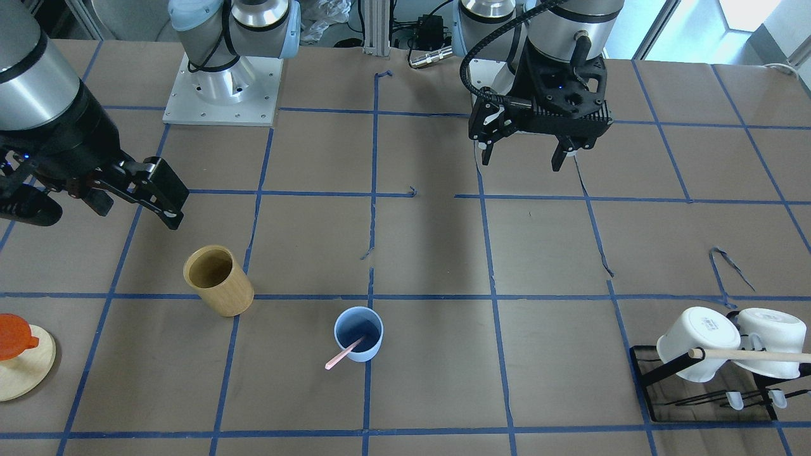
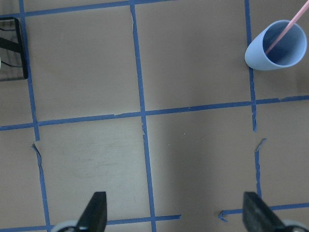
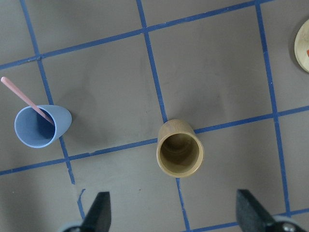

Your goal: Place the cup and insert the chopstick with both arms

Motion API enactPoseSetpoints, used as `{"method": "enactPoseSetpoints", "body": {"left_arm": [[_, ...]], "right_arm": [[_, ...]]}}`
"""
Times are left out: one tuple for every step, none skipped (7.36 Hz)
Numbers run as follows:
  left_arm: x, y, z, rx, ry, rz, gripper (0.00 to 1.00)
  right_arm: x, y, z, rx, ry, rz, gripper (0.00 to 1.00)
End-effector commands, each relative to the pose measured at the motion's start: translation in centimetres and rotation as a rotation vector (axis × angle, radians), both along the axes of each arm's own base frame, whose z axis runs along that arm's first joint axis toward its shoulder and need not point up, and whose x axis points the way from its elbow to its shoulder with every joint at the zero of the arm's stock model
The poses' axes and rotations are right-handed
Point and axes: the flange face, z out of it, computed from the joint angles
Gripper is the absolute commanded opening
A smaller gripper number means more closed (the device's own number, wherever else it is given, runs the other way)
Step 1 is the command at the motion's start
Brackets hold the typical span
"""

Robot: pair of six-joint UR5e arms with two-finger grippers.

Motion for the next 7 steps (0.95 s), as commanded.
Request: {"method": "enactPoseSetpoints", "body": {"left_arm": [[0.0, 0.0, 0.0, 0.000, 0.000, 0.000, 1.00], [0.0, 0.0, 0.0, 0.000, 0.000, 0.000, 1.00], [0.0, 0.0, 0.1, -0.001, 0.000, 0.000, 1.00], [0.0, 0.0, 0.1, -0.001, 0.000, 0.000, 1.00], [0.0, 0.0, 0.1, -0.003, 0.000, 0.000, 1.00], [0.0, 0.0, 0.1, -0.003, -0.001, 0.000, 1.00], [0.0, 0.0, 0.1, -0.003, -0.001, 0.000, 1.00]], "right_arm": [[-3.3, 0.4, 1.2, -0.017, -0.004, 0.041, 1.00], [-3.1, 1.2, 2.2, -0.031, -0.003, 0.042, 1.00], [-2.7, 2.8, 1.4, -0.007, -0.004, 0.049, 1.00], [-2.4, 4.9, -0.9, 0.036, -0.008, 0.081, 1.00], [-1.8, 6.4, 0.9, -0.074, 0.015, 0.098, 1.00], [0.6, 6.8, 1.0, -0.094, 0.084, 0.151, 1.00], [3.9, 7.5, 0.1, -0.076, 0.124, 0.219, 1.00]]}}
